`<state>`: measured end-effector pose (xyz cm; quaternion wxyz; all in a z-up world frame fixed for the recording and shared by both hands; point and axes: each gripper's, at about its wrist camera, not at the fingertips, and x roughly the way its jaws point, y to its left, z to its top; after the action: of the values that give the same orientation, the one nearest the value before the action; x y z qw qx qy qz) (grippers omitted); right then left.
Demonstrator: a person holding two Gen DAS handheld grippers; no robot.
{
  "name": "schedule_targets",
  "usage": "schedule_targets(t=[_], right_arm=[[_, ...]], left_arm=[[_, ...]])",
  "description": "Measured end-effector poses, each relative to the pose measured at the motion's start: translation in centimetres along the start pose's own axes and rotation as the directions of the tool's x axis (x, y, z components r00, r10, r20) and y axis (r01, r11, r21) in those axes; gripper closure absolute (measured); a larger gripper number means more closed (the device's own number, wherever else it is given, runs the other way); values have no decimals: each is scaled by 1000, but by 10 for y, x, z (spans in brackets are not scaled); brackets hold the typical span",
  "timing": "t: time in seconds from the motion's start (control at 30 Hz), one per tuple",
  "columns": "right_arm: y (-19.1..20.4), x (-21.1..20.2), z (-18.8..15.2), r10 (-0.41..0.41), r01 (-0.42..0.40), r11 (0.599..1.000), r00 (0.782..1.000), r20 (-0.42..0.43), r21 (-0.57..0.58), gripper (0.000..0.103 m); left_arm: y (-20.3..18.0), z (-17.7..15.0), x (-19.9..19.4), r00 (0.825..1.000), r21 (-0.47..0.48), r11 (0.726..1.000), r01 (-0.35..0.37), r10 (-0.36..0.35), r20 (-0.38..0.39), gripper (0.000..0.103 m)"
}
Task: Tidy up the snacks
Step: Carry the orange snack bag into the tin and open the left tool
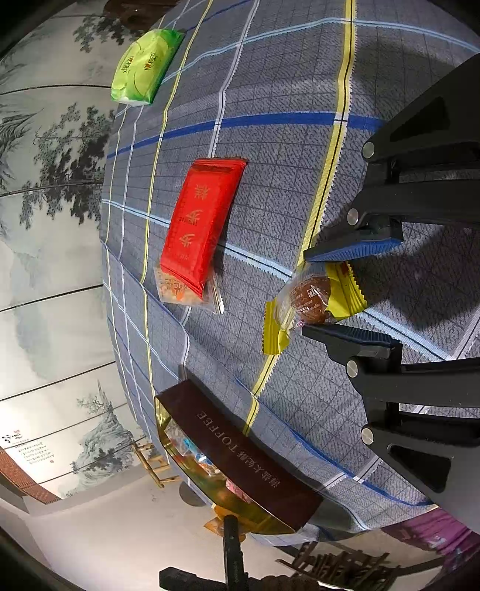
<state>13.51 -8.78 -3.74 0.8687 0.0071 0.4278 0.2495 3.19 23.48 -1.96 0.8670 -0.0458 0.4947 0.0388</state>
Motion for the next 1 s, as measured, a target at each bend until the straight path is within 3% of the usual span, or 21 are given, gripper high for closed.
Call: schedule_targets(t=[1.0], right_arm=[[-1, 0, 0, 2, -2, 1000, 1000, 0, 2, 68]], left_arm=[[-5, -13, 18, 997, 22, 998, -67, 67, -23, 68]])
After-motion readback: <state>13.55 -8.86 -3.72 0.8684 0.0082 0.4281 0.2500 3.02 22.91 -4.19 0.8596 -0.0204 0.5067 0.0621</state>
